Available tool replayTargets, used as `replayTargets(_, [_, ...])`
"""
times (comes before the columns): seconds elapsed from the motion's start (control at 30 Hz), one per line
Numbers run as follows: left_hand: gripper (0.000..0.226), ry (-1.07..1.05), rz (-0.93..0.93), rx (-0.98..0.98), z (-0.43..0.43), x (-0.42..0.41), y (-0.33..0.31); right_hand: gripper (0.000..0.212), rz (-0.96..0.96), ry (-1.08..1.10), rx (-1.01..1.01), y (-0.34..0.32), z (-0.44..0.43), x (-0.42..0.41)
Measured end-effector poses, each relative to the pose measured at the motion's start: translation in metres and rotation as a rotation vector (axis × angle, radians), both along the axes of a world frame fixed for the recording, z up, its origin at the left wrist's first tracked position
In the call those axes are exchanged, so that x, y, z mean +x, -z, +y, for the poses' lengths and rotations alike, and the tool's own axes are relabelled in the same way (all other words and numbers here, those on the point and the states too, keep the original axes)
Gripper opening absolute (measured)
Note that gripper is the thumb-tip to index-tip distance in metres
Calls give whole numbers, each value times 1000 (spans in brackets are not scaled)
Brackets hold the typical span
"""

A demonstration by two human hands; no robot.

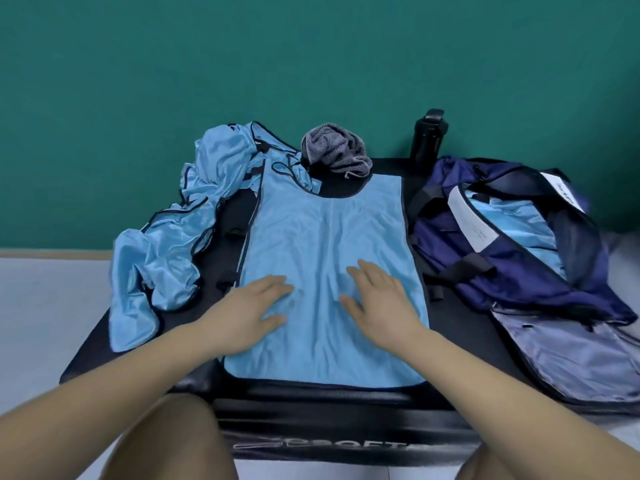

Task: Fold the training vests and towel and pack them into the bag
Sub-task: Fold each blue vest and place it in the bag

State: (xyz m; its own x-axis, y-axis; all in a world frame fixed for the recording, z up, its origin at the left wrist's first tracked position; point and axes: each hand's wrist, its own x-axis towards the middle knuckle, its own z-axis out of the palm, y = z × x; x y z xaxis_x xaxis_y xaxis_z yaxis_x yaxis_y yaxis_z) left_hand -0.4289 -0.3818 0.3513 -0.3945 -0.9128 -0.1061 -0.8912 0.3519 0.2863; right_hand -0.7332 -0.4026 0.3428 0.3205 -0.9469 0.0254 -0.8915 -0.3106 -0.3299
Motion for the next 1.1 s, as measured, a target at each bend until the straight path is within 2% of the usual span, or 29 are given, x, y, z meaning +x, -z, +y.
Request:
replayTargets(0.1, [79, 10, -97, -5, 18, 27, 6, 88, 72, -34, -15, 11, 13, -2])
replayTargets(0.27, [70, 25, -153, -44, 38, 78, 6, 89, 130, -9, -59, 30, 20, -12])
replayTargets(0.37, [68, -2, -199, 23, 42, 101, 5, 79, 167, 3, -107, 28, 16, -10])
replayTargets(0.47, [73, -42, -201, 34, 33, 107, -3, 63, 223, 38, -263, 22, 3, -3])
replayTargets(0.53, [58, -60, -145, 29, 18, 101, -13, 56, 231, 82, -350, 17, -8, 6])
replayTargets(0.6, [24, -82, -97, -8, -1, 88, -26, 48, 240, 124, -361, 13, -21, 13])
replayTargets(0.67, [8, -106, -65, -66, -25, 71, -35, 36, 238, 135, -366, 15, -34, 15])
replayTargets(0.77, [8, -155, 25, -133, -71, 48, -39, 25, 185, 131, -411, 25, -48, 14])
replayTargets(0.9, [15, -253, 110, -167, -152, 24, -37, 20, 135, 128, -470, 35, -63, 16])
replayTargets(1.1, [19, -525, 229, -68, -264, -6, -32, 22, 78, 142, -457, 35, -68, 17])
